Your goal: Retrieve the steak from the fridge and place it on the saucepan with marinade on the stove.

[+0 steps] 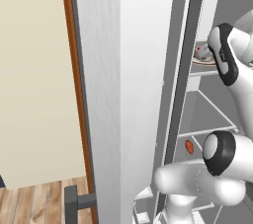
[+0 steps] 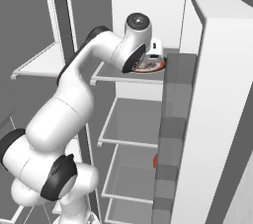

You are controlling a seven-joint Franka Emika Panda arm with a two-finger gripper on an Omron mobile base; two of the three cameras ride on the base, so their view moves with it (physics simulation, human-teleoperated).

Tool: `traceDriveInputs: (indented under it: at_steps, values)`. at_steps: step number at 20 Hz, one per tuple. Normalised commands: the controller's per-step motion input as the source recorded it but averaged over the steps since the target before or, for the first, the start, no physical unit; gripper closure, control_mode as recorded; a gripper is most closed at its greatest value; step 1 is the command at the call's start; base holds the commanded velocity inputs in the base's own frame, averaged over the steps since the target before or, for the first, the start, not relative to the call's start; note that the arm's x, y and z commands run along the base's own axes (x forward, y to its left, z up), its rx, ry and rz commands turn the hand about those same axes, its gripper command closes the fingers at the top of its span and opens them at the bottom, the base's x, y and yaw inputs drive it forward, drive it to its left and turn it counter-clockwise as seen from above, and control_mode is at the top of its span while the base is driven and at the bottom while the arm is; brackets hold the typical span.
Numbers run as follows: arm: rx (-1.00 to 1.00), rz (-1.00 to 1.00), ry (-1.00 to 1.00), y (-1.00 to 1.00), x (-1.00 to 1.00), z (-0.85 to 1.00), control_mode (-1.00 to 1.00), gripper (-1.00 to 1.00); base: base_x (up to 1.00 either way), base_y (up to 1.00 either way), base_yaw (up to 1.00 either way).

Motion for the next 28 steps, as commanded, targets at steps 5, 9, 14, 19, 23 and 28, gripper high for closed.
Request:
traceDriveInputs:
  at_steps: [5,9,14,19,23,28]
  values:
    - [0.00,0.00,0.00,-0.02,0.13,-0.06,-1.00,-1.00,0.00,0.00,0.00]
    - [0.00,0.00,0.00,0.00,0.14,-0.11,-1.00,-1.00,0.00,0.00,0.00]
    - [0.00,0.00,0.00,0.00,0.13,-0.10,-1.00,-1.00,0.00,0.00,0.00]
    - [0.00,0.00,0.00,-0.04,0.12,0.00,-1.00,-1.00,0.00,0.00,0.00]
    - [0.00,0.00,0.00,-0.01,0.10,0.00,-1.00,-1.00,0.00,0.00,0.00]
    - [0.00,0.00,0.00,0.00,0.08,0.00,-1.00,-1.00,0.00,0.00,0.00]
